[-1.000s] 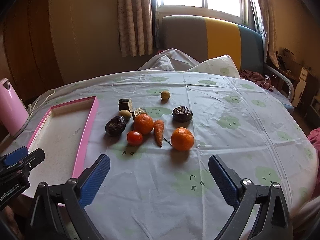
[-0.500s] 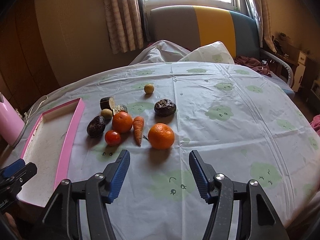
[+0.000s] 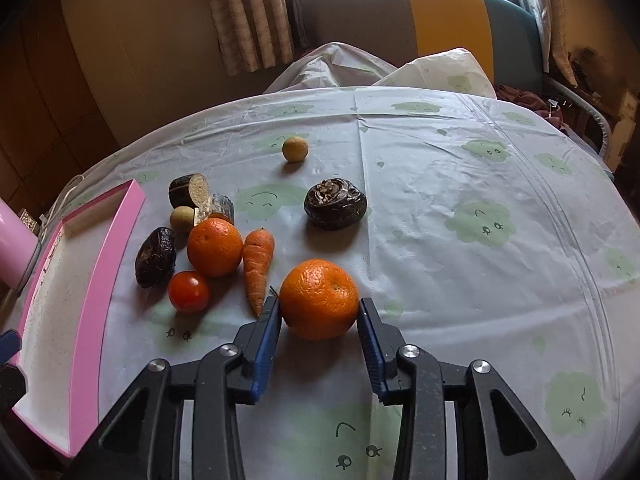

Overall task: Organize fruits
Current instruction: 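Grasp the mandarin orange with the right gripper while the left gripper grasps the cherry tomato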

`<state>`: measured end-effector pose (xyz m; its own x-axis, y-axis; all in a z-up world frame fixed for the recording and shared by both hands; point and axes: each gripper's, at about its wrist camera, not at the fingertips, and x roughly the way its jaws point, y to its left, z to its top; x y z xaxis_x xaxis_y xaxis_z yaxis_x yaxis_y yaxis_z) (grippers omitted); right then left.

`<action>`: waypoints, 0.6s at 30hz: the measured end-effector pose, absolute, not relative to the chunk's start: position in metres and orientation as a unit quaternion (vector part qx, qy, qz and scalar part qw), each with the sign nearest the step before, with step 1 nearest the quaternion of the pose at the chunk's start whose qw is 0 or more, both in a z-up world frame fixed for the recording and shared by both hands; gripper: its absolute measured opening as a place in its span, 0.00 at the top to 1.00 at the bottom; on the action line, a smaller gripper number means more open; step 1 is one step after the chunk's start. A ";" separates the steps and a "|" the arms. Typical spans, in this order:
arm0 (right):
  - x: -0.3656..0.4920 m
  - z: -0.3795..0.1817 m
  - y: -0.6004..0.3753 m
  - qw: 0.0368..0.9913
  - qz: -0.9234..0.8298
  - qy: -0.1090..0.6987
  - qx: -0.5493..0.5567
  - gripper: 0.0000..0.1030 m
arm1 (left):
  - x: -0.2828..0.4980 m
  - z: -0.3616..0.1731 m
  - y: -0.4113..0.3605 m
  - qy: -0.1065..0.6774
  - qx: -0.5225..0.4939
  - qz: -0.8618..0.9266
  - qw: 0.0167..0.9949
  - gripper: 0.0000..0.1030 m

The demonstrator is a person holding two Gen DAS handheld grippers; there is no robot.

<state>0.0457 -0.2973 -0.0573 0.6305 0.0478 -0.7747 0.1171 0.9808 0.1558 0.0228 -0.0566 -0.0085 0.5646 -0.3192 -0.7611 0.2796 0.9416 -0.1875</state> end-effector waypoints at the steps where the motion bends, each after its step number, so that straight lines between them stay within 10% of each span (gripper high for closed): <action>1: 0.043 -0.056 -0.298 0.900 -0.023 0.427 0.090 0.62 | 0.026 -0.010 -0.061 0.445 -0.020 -0.173 0.879 0.31; 18: 0.034 -0.058 -0.318 0.900 -0.018 0.423 0.101 0.61 | 0.094 -0.048 -0.146 0.522 -0.013 -0.222 0.823 0.57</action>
<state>0.0337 -0.3184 -0.0577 0.6417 0.0539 -0.7650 0.1172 0.9789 0.1672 0.0936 -0.1464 -0.0484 0.3558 -0.3783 -0.8546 0.3518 0.9014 -0.2526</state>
